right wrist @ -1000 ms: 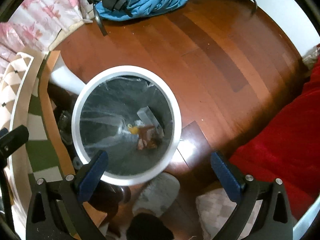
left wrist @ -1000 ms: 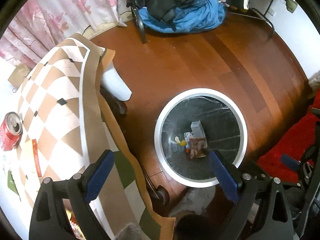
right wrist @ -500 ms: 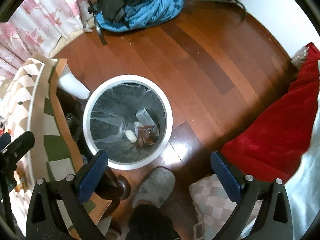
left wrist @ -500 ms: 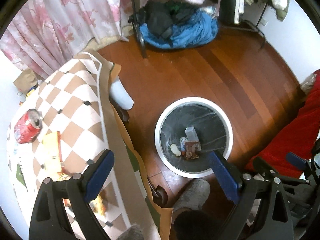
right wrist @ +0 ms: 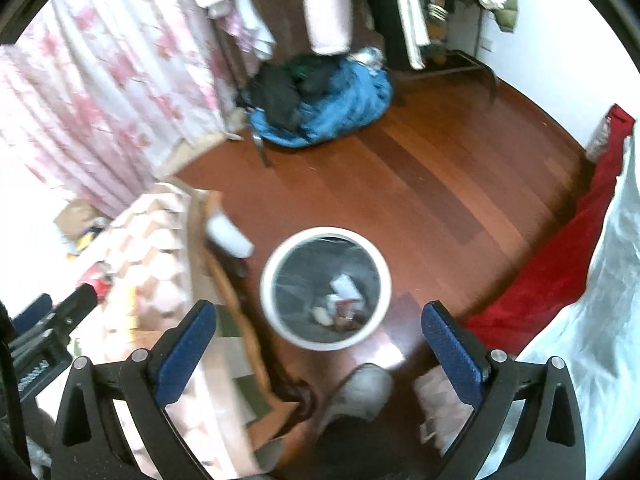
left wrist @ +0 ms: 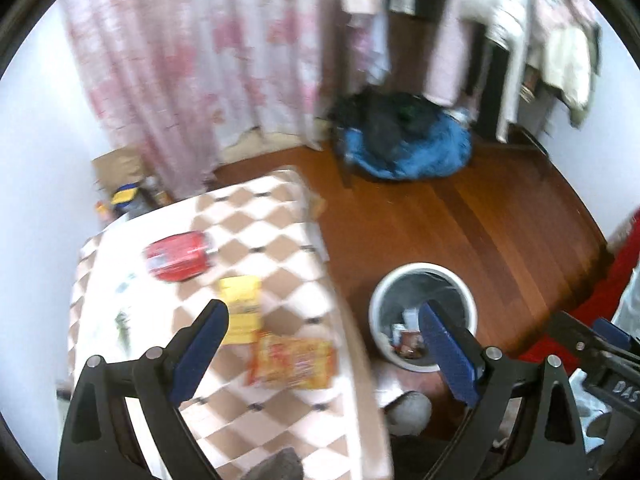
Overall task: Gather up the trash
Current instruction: 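Grasp the white tissue with the left tool while the right tool grasps the orange chip bag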
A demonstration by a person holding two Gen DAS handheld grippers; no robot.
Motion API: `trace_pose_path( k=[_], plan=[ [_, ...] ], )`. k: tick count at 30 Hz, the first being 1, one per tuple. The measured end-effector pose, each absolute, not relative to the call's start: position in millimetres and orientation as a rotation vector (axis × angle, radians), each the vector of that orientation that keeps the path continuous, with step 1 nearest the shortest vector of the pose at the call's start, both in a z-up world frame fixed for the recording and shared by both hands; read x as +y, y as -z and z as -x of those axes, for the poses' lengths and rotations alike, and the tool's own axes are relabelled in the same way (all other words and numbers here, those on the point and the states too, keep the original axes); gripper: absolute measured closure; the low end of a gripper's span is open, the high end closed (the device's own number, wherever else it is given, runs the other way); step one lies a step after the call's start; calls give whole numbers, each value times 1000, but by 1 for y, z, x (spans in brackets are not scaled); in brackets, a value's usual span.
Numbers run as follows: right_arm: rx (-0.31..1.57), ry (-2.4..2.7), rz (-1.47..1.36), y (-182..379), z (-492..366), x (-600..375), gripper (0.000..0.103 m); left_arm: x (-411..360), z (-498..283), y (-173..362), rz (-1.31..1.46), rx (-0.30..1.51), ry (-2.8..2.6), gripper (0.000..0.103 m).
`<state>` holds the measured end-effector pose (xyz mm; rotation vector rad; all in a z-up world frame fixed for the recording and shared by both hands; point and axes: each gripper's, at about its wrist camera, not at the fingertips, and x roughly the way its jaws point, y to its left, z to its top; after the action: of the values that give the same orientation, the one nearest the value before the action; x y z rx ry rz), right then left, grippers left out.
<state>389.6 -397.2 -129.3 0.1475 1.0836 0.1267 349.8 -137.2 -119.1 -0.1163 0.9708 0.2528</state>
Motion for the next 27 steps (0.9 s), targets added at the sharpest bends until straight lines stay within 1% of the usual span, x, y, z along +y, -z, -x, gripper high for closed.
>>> trace_pose_path(
  k=[3,6,13,20,21,23,24,26,27],
  plan=[
    [1109,-207,-140,125,-377,-359,0,-95,-319,127,148,964,-335,6],
    [1168,-275,-110,141,-370,-313,0,-49,-293,148,176,989,-427,6],
    [1333,-347,-96,222,-366,-214,0,67,-240,226,242,1135,-659,6],
    [1448,-260,-30,293,-382,-163,1,144,-213,275,347,1198,-717,6],
    [1459,-247,-22,301,-384,-157,4,150,-213,279,364,1202,-713,6],
    [1475,-241,-10,310,-386,-148,23,162,-216,286,414,1203,-687,6],
    [1479,-242,-4,313,-387,-143,28,167,-219,290,438,1206,-670,6],
    [1478,-251,17,318,-387,-132,41,176,-231,298,472,1214,-628,7],
    [1468,-251,30,318,-387,-127,43,180,-240,304,491,1221,-601,7]
  ],
)
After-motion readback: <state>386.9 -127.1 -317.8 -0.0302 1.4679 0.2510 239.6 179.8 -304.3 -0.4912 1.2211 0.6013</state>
